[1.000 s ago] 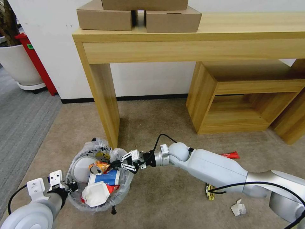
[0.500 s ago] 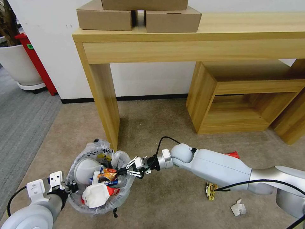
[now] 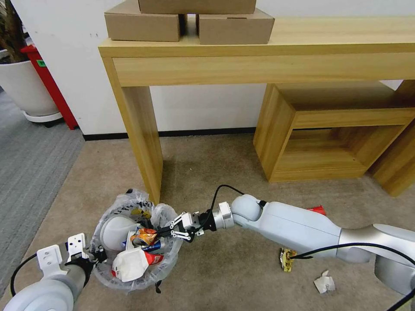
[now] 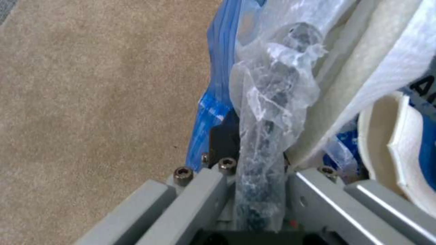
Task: Pick up the trash bin and place the garbage on the floor into it.
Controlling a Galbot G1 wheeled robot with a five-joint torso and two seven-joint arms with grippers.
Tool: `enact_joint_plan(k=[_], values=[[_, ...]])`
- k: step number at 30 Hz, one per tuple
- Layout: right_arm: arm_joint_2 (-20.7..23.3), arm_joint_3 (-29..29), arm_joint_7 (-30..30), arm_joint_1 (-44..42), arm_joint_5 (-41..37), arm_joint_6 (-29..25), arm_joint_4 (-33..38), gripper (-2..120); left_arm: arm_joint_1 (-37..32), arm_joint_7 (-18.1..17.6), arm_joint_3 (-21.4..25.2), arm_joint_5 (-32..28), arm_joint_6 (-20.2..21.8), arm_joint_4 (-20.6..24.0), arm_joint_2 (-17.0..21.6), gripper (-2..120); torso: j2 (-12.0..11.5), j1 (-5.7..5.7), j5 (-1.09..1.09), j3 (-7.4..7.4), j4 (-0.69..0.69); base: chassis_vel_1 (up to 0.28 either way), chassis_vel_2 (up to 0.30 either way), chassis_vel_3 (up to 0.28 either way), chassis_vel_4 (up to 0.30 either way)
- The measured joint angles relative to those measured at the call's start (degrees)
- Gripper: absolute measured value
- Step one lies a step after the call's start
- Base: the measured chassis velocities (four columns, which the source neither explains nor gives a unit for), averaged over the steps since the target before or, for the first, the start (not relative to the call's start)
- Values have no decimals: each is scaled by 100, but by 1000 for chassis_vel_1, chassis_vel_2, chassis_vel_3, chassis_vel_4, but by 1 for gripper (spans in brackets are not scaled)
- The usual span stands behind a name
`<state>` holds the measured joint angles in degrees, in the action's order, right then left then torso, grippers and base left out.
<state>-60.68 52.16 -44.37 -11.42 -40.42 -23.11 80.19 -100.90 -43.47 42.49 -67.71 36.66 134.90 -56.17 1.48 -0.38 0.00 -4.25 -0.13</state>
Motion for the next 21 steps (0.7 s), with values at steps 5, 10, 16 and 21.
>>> enact_joint_plan(k=[5,10,16,21], values=[[-31,-19,101,35,-23,42,37,35,11,4,-24,14,8,-10,-23,0,0,0,0,0,0,0,0,0,0],[-5,-46,183,53,-54,27,40,54,20,5,-31,17,13,-40,-22,0,0,0,0,0,0,0,0,0,0],[69,-447,160,28,-407,20,143,76,10,-8,7,-107,13,-43,98,0,0,0,0,0,1,0,0,0,0],[216,-937,162,-21,-747,30,224,94,20,-24,10,-157,14,-50,148,0,0,0,-1,0,0,0,0,0,0]])
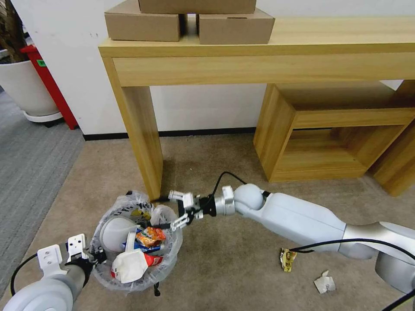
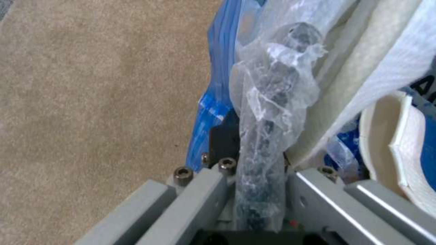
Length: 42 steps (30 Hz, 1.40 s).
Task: Pick up the trash bin and place the garbage on the floor into it.
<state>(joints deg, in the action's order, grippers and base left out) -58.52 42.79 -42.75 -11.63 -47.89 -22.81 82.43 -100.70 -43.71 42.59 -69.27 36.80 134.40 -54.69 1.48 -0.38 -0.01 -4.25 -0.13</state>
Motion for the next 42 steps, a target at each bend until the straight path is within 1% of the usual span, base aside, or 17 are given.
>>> enact_joint_plan(k=[5,10,13,14,17,18,20,22,23,25,27,30,33,34,36,38,42], values=[[151,-369,3,-1,-79,53,13,100,-2,0,-17,-26,0,-1,44,0,0,0,0,0,0,0,0,0,0],[460,-1117,135,-267,-99,135,90,100,15,0,-13,-93,-8,34,151,0,0,0,-1,0,1,0,0,0,0],[814,-1809,444,-884,242,206,137,100,32,-1,-13,-140,-37,53,220,0,0,0,-1,0,0,0,0,0,0],[814,-1809,444,-884,242,206,137,100,32,-1,-13,-140,-37,53,220,0,0,0,-1,0,0,0,0,0,0],[1115,-2620,994,-1684,620,228,175,100,46,2,-9,-167,-42,102,253,0,0,0,-3,0,-2,0,0,0,0],[1115,-2620,994,-1684,620,228,175,100,46,2,-9,-167,-42,102,253,0,0,0,-3,0,-2,0,0,0,0],[1238,-3112,1289,-2088,753,248,214,100,34,17,-12,-172,-41,140,253,0,0,0,-3,0,-2,0,0,0,0],[1349,-4025,1574,-2853,1045,236,277,100,-30,33,-33,-144,-41,168,253,0,0,0,1,1,0,0,0,0,0],[1349,-4025,1574,-2853,1045,236,277,100,-30,33,-33,-144,-41,168,253,0,0,0,1,1,0,0,0,0,0],[1369,-4825,1788,-3742,1443,234,356,100,-120,41,-31,-93,-40,209,236,0,0,0,-4,0,0,0,0,0,0],[1369,-4825,1788,-3742,1443,234,356,100,-124,42,-31,-91,-40,211,236,0,0,0,-4,0,0,0,0,0,0],[1334,-5270,1905,-4190,1624,261,442,100,-139,58,-29,-86,-40,243,244,0,0,0,-2,0,-1,0,0,0,0],[1191,-6133,2106,-4968,1807,374,731,100,-139,104,-21,-94,-50,289,317,0,1,0,-2,1,1,0,0,0,0],[1191,-6133,2106,-4968,1807,374,731,100,-139,104,-21,-94,-50,289,317,0,1,0,-2,1,1,0,0,0,0],[1052,-6931,2211,-5759,1941,474,1023,100,-138,174,-42,-87,-52,322,413,0,1,0,0,1,1,0,0,0,0],[1036,-7013,2216,-5849,1959,476,1053,100,-137,176,-46,-87,-53,325,417,0,0,0,0,1,1,0,0,0,0],[821,-7936,2103,-6861,2160,362,1340,100,-45,204,-124,-119,-64,350,616,0,0,0,0,1,-1,0,0,0,0]])
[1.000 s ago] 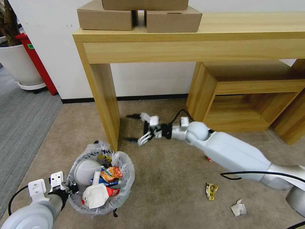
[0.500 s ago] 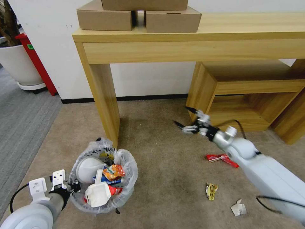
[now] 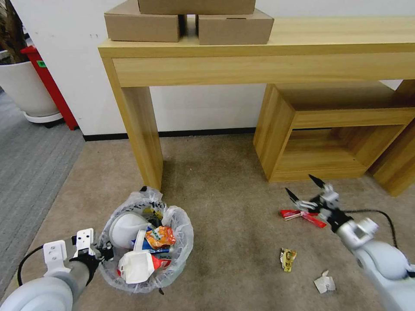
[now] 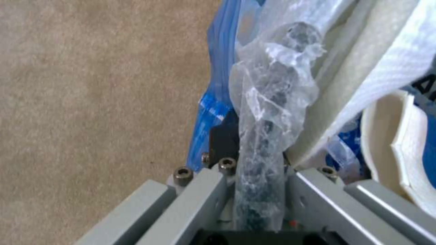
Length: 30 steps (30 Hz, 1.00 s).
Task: Pick up the trash bin and place the garbage on the floor into it.
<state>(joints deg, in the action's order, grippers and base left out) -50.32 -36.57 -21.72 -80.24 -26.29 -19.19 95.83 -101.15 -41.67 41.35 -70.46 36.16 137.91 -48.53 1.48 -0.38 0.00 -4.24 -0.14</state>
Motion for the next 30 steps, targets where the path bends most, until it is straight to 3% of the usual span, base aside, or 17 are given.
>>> enact_joint_plan(k=[2,6,16,30], values=[[-245,-571,62,-476,413,-91,209,100,30,-10,-18,-51,-6,47,135,0,0,0,0,0,2,0,0,0,0],[-701,-1139,305,-697,952,-220,391,100,64,-10,-33,-63,-10,80,133,0,0,0,1,0,1,0,0,0,0],[-1718,-1519,531,-751,886,-111,767,100,36,71,-92,79,-20,78,-38,0,0,0,0,-1,2,0,0,0,0],[-1731,-1442,393,-773,996,-258,693,100,48,92,-128,119,-26,15,-104,0,0,0,0,-1,2,0,0,0,0]])
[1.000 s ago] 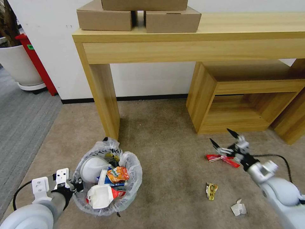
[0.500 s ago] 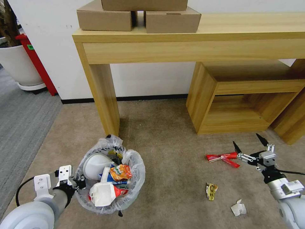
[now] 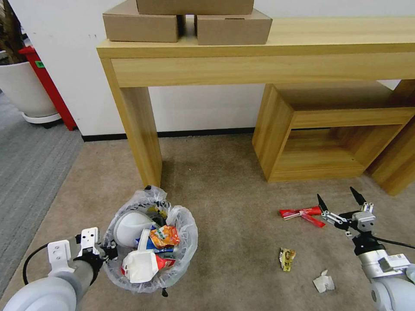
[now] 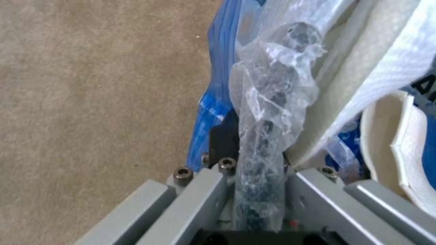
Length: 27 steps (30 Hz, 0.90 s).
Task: Pick up the trash bin and place the garbage on the floor into it.
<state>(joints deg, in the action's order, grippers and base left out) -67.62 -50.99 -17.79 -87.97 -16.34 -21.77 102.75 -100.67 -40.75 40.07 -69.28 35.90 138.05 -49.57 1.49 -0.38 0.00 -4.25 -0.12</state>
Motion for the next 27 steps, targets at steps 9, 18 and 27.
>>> enact_joint_plan(k=[9,18,27], values=[[-5,82,-17,11,132,-66,-85,100,-13,5,13,2,0,-24,5,0,0,0,0,0,-1,-51,-70,-58,-57],[-2,141,-36,22,172,-98,-100,100,-40,44,9,41,1,-27,-2,0,0,0,0,0,-1,-103,-109,-102,-112],[19,142,-1,59,153,-72,-100,100,-53,92,9,96,3,-27,0,0,0,0,0,0,1,-113,-115,-115,-115]])
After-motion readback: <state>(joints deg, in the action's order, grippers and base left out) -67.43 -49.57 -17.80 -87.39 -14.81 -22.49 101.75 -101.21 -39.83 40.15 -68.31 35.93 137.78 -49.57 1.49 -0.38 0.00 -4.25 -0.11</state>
